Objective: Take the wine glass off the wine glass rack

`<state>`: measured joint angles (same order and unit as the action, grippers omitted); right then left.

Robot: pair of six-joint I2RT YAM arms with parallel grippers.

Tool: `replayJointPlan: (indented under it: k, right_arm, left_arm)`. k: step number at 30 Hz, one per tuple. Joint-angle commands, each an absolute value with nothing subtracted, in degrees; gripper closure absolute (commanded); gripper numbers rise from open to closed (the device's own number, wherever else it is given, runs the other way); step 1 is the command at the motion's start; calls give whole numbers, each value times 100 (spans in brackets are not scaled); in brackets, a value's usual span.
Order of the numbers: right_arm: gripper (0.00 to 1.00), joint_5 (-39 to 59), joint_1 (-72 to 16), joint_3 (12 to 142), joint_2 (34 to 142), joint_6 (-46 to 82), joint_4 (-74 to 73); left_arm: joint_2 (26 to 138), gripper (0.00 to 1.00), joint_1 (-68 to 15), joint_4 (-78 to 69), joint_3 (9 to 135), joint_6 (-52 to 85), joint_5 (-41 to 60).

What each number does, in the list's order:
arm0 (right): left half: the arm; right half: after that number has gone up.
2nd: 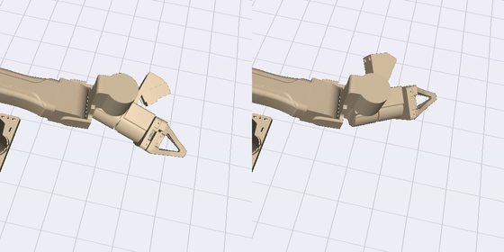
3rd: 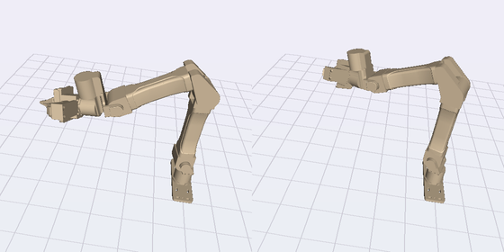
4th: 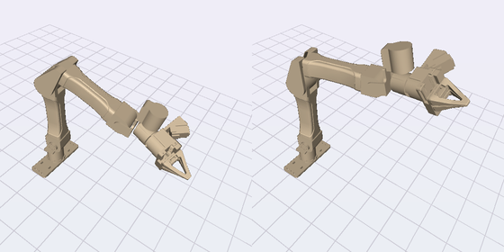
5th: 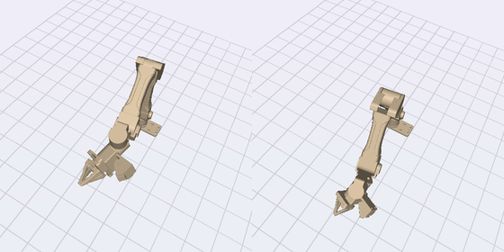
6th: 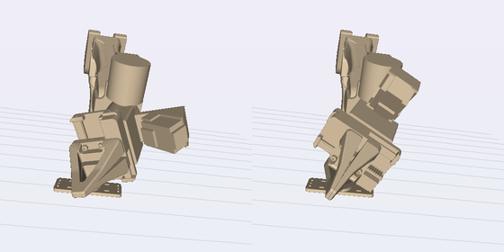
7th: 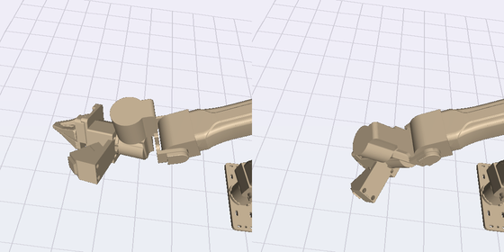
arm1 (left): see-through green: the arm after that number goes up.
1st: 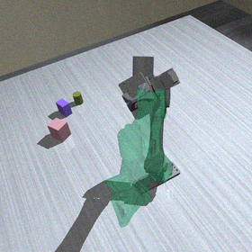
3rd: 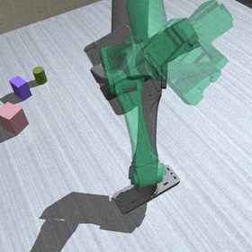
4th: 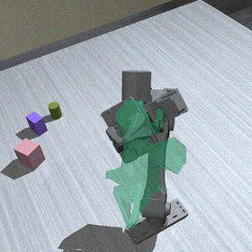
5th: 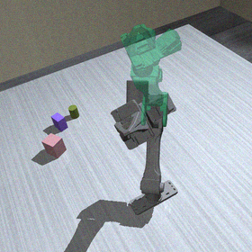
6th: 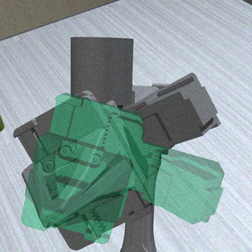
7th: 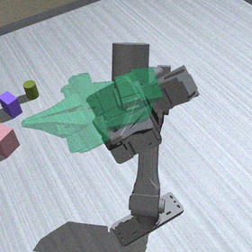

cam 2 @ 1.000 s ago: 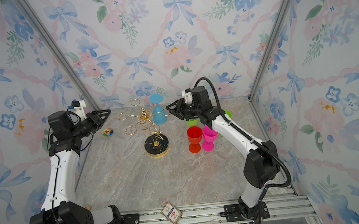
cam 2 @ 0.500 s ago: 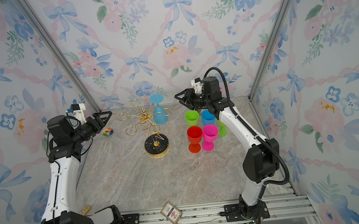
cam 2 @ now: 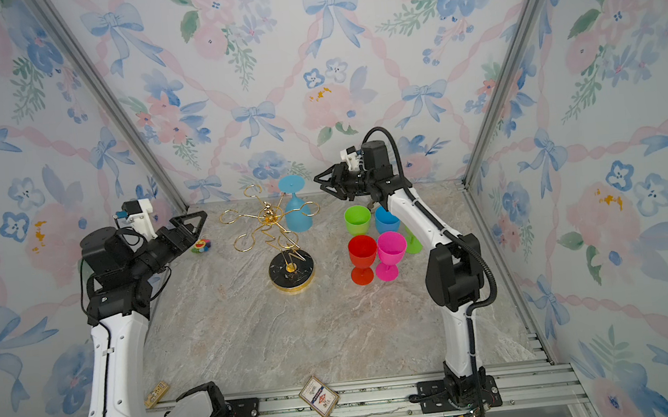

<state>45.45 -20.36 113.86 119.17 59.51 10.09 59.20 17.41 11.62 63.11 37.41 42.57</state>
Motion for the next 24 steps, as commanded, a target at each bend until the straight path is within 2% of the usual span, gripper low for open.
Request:
replayJointPlan:
  k: [1, 12, 21, 24]
  right_arm:
    - [58, 4862, -2176, 11718, 12053, 6298, 519]
    - [65, 4965, -2261, 11757, 12220, 6722, 33]
    - [66, 4990, -2337, 12007, 12405, 6761, 138]
    - [70, 5003, -2361, 12075, 12438, 6800, 112]
  left_arm:
    - [5749, 9, 1731, 1064, 6200, 3584, 4175]
    - [5589, 9, 1731, 1063, 6129, 3560, 4201]
    - [5477, 9, 1731, 1063, 6135, 3564, 4245]
    - [5467, 9, 1734, 1064, 6122, 3560, 4236]
